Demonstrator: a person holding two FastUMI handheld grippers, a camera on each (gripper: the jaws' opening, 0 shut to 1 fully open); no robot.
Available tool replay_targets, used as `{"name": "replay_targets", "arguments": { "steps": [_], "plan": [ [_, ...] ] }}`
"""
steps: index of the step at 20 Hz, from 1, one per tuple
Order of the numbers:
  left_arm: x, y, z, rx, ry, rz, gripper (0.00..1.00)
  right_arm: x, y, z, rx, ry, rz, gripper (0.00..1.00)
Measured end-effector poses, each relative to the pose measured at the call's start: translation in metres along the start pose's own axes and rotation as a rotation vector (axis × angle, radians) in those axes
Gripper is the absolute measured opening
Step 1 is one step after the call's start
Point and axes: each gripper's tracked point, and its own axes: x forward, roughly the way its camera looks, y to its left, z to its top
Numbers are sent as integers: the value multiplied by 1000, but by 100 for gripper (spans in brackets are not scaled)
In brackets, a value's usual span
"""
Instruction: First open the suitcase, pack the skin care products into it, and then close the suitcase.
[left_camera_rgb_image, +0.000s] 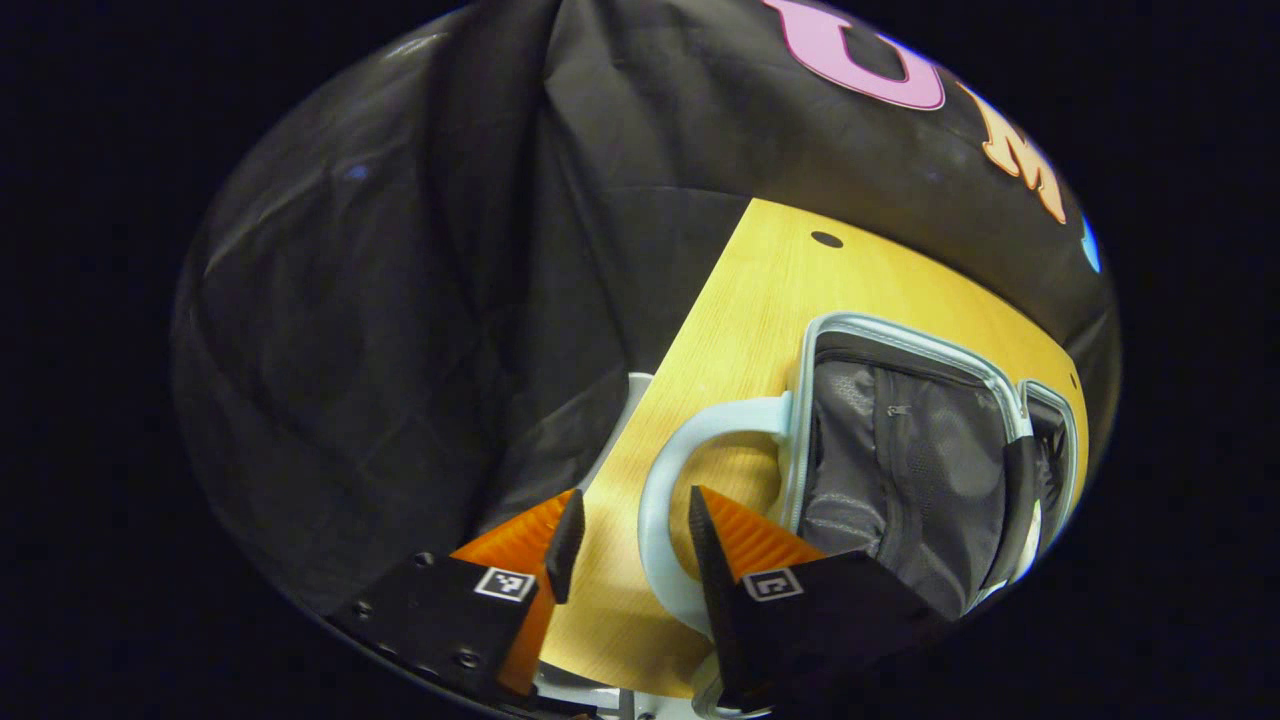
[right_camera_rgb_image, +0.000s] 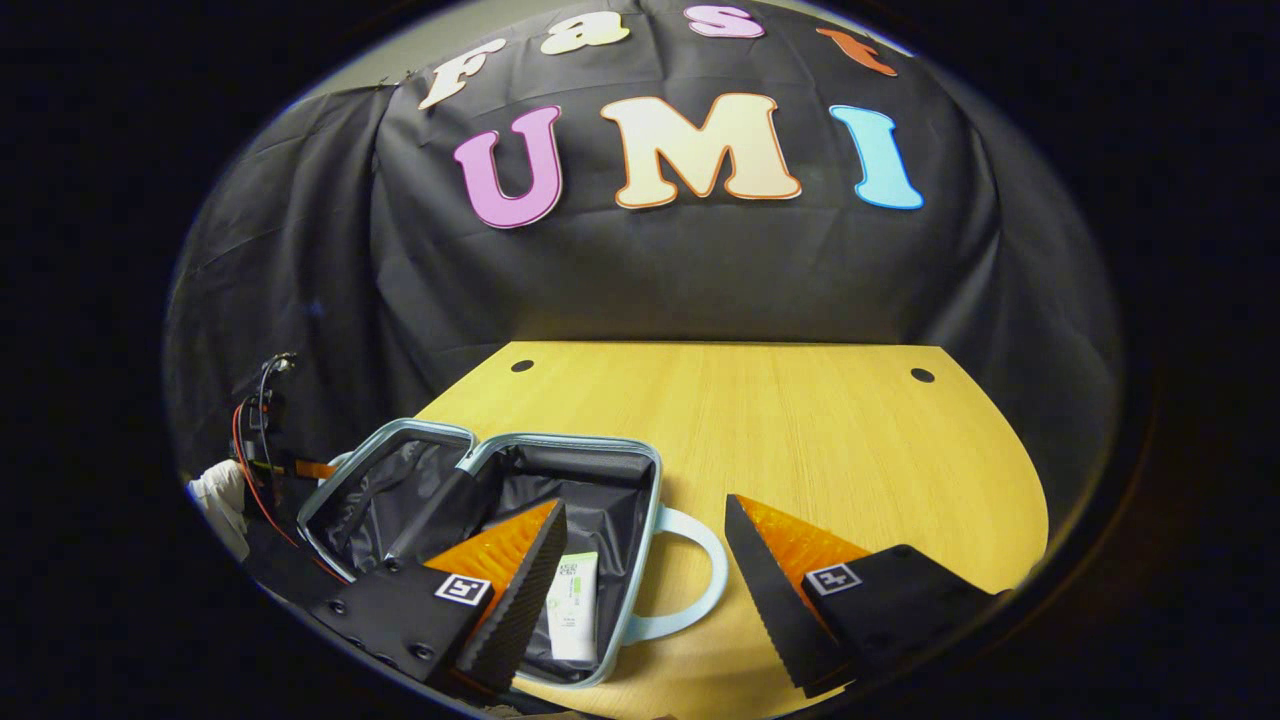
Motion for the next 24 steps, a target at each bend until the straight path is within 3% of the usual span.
{"name": "replay_targets", "arguments": {
  "steps": [3,6,7,8,10,12,18,24],
  "plan": [
    [6,-3,-5,17,44,-22,45,-1,-3,0,-4,-2,-10,98],
    [15,-15,-10,9,93,-67,43,-1,-3,1,-8,-9,-9,98],
    [16,-20,-12,-14,98,-69,37,0,-3,-1,-8,-6,-6,98],
    [15,-21,-11,-25,101,-61,18,1,-3,-3,-6,0,-3,98],
    [5,-21,-2,-50,88,-61,10,2,-4,-3,-8,-8,4,98],
    [-9,-22,1,-73,88,-53,7,1,-5,1,-8,-23,13,98],
    [-83,-25,56,-95,-72,-67,5,-5,-22,15,-25,-62,33,98],
    [-152,-75,88,-8,-213,-107,5,-20,-39,24,-31,-120,76,98]
  ]
}}
